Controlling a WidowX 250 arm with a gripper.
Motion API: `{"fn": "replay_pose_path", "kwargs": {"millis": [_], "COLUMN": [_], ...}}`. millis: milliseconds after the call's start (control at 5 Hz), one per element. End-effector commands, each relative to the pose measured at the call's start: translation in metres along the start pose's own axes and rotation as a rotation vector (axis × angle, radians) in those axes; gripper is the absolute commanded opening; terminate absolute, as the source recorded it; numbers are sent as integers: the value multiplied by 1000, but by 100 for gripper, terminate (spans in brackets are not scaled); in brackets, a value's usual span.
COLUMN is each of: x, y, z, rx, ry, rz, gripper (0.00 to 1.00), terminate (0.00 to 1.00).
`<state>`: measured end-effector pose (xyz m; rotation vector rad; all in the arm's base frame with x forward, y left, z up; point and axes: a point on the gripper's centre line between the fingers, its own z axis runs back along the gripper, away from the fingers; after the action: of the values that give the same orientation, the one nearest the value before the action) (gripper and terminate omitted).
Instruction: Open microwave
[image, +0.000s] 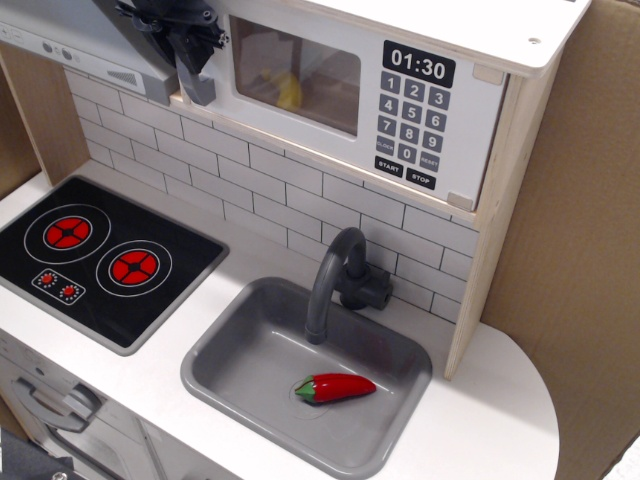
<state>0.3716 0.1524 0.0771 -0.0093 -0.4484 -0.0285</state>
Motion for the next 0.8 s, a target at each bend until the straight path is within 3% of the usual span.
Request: {"fn": "replay_pose_path", "kwargs": {"millis": [0, 200, 400, 600], "x": [-23, -45, -62, -55], "y": [2, 0, -8, -16], "z": [43, 62, 97, 136], "rx": [-21, -27, -104, -170], "ry": [3, 76, 185, 218], "rz": [-42, -49, -10, 76], "gripper": [0, 100, 100, 100], "terminate": [0, 0, 0, 0]}}
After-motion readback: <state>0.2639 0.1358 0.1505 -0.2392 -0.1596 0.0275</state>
